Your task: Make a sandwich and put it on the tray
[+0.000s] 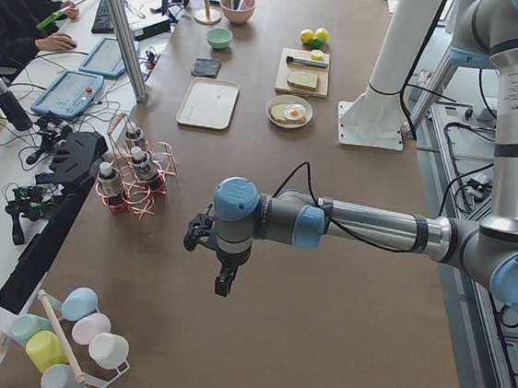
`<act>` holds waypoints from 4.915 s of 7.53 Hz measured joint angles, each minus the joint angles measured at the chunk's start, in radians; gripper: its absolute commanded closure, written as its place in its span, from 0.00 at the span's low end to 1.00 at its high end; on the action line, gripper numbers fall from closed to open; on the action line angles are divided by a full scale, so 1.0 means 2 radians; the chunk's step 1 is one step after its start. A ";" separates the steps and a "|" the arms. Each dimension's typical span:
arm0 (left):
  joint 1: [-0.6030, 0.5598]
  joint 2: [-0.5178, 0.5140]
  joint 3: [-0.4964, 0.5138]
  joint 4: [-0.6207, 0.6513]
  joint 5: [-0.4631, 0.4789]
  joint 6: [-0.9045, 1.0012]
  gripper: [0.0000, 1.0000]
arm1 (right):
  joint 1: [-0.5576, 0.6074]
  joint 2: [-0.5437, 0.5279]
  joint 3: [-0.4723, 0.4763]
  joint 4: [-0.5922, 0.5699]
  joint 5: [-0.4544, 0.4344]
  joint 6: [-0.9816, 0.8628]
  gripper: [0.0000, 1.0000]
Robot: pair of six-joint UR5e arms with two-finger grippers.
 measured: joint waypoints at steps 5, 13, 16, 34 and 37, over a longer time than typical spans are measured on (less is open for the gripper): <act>0.000 0.001 0.000 0.000 0.000 0.001 0.02 | 0.000 -0.001 0.001 0.000 0.000 0.000 0.00; 0.000 -0.001 -0.001 0.000 0.001 0.000 0.02 | 0.000 0.000 0.002 0.000 -0.001 -0.001 0.00; 0.000 -0.004 -0.002 0.001 0.001 0.000 0.02 | 0.000 0.002 0.002 0.001 -0.002 0.000 0.00; 0.097 -0.117 0.038 -0.131 -0.065 -0.096 0.02 | -0.227 0.108 0.077 0.193 0.009 0.348 0.00; 0.109 -0.135 0.076 -0.207 -0.082 -0.108 0.02 | -0.286 0.114 0.115 0.194 -0.011 0.447 0.00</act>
